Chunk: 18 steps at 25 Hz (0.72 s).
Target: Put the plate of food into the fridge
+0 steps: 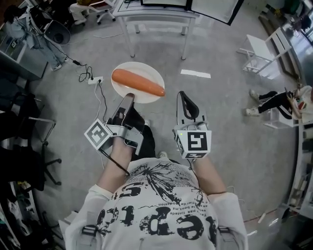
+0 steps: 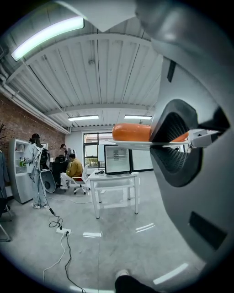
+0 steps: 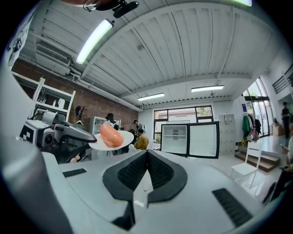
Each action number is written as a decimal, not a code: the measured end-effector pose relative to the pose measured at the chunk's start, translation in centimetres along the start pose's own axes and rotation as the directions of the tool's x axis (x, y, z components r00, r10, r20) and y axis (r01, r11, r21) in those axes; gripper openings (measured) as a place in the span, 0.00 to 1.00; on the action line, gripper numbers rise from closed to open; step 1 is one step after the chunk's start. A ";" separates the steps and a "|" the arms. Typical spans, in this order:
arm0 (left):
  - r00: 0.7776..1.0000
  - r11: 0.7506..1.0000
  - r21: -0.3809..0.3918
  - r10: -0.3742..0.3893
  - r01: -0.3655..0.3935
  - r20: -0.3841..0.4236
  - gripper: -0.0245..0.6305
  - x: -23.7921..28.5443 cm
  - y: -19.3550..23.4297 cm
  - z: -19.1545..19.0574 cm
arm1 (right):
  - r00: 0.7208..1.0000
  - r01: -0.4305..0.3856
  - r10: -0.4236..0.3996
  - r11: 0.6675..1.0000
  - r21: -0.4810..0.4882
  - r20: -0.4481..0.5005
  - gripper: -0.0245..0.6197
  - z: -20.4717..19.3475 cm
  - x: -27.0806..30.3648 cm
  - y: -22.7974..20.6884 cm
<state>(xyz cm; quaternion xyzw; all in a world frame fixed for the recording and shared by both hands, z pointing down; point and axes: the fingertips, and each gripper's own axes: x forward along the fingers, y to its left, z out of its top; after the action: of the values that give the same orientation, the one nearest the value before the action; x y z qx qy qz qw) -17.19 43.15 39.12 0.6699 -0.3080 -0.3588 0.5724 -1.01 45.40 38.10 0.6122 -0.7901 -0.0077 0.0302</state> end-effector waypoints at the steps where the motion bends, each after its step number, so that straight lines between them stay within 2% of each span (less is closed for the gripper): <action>1: 1.000 1.000 -0.009 0.000 0.000 -0.001 0.08 1.0 0.4 0.4 | 1.000 0.002 -0.002 1.000 -0.005 -0.004 0.04 -0.2 0.8 -0.4; 12: 0.997 0.999 -0.032 -0.042 0.040 -0.071 0.08 14.7 1.3 7.7 | 0.998 0.064 -0.063 0.997 -0.037 0.021 0.04 2.0 14.4 -4.8; 18: 0.995 0.998 -0.021 -0.057 0.055 -0.084 0.08 23.3 1.5 14.6 | 0.996 0.078 -0.077 0.997 -0.021 0.046 0.04 3.8 24.9 -6.2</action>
<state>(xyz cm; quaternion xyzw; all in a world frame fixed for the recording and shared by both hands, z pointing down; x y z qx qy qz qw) -16.51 15.73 36.29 0.6876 -0.2613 -0.3486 0.5809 -1.39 19.61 34.93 0.6417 -0.7661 -0.0317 0.0188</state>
